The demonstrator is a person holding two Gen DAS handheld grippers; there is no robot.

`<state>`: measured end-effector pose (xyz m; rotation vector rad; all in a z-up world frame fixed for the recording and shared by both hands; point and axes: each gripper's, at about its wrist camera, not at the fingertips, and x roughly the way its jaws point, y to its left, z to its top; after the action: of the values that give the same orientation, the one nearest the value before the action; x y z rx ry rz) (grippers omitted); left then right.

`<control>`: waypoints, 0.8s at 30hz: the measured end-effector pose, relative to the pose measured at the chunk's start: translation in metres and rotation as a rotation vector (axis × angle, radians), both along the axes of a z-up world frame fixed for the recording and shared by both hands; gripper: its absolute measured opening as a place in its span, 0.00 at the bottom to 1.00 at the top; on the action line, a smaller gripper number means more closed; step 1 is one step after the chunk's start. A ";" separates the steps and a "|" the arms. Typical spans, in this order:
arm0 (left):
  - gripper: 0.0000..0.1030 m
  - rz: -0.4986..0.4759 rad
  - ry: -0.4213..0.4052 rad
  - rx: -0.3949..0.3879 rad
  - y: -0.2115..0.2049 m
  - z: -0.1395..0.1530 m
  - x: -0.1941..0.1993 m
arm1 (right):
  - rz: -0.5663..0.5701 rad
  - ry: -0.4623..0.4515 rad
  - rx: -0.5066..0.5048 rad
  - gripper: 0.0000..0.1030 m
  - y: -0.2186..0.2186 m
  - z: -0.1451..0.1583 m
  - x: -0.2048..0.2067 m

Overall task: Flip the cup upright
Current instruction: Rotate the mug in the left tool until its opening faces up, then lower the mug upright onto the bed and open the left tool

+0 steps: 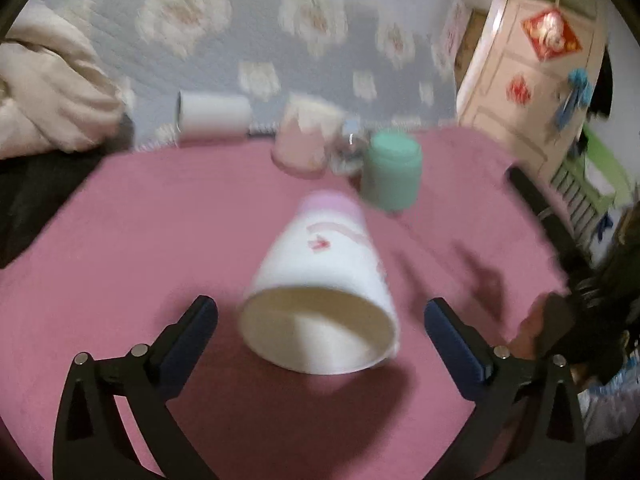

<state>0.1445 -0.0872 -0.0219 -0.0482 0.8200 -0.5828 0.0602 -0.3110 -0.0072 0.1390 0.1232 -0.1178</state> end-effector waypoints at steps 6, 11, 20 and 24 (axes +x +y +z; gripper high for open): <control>0.76 0.022 0.021 -0.057 0.010 -0.003 0.001 | 0.002 0.004 0.000 1.00 0.000 -0.001 -0.002; 0.75 0.118 -0.255 -0.031 0.021 0.038 -0.043 | 0.003 0.012 0.001 1.00 0.000 0.000 -0.001; 0.76 0.165 -0.294 0.065 0.008 0.039 -0.040 | 0.000 0.019 0.000 1.00 0.002 0.001 0.001; 0.76 0.160 -0.279 0.063 0.010 0.040 -0.040 | 0.002 0.023 0.000 1.00 0.001 0.002 0.002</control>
<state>0.1047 -0.0769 0.0181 0.0249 0.5569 -0.4012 0.0621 -0.3099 -0.0056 0.1373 0.1465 -0.1175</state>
